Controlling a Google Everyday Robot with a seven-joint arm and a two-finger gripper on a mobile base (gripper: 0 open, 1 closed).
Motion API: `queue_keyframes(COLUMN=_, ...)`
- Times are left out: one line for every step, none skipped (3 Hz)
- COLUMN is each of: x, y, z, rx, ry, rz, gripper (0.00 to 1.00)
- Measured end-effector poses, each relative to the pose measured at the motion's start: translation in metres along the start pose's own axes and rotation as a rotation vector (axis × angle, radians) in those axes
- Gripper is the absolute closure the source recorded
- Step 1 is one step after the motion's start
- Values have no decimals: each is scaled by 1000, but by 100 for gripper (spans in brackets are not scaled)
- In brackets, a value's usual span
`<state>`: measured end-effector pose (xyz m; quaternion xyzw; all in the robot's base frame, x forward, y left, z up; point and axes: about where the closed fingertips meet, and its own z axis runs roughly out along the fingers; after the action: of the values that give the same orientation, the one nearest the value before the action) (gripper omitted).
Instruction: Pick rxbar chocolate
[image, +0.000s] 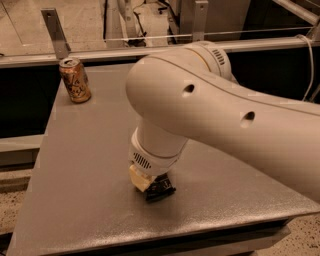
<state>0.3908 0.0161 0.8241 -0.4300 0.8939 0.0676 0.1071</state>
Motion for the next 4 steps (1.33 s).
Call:
queue_keyframes(x=-32, y=-8, z=-30, rx=48, ry=-89, rz=-100, gripper=100)
queue_keyframes(x=-77, y=-31, z=-71, rx=46, ry=-259, rz=-186, gripper=100)
queue_keyframes(x=-107, y=-68, z=-99, rx=-36, ry=-459, rz=-189, gripper=100)
queue_keyframes(x=-114, y=-111, z=-109, rx=-186, ry=-655, rz=-169, gripper=100)
